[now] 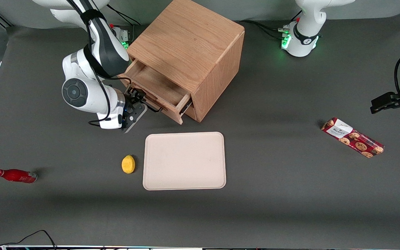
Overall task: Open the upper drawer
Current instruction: 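Pull the upper drawer outward from the cabinet with the right gripper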
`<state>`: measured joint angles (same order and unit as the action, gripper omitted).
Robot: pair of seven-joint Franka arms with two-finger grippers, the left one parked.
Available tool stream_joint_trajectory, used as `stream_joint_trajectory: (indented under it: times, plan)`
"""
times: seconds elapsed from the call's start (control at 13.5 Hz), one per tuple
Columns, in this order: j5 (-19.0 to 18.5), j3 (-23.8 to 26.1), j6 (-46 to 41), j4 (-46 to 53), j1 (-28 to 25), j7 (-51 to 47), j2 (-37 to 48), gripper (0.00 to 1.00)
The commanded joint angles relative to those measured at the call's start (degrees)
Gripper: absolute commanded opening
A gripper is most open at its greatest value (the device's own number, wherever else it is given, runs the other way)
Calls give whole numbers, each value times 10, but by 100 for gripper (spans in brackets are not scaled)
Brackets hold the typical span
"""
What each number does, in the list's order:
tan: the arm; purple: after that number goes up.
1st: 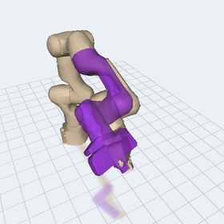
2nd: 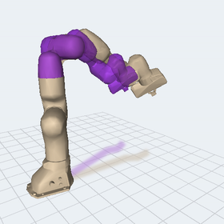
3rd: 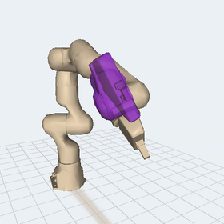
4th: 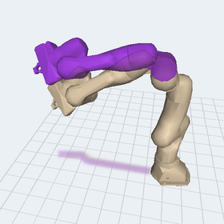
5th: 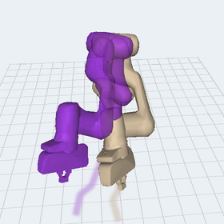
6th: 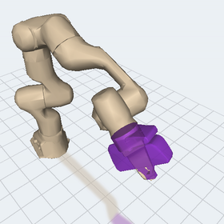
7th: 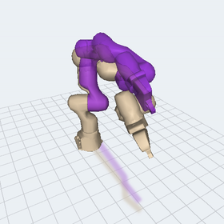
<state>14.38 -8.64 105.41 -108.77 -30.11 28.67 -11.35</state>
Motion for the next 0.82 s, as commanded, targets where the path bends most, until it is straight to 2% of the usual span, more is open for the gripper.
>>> stream_joint_trajectory:
  times: [0.0, 0.74]
  plan:
    - [-6, -16, -5, 38, -2, 39, -32, 100]
    - [-6, -74, -6, 78, -1, 126, -59, 100]
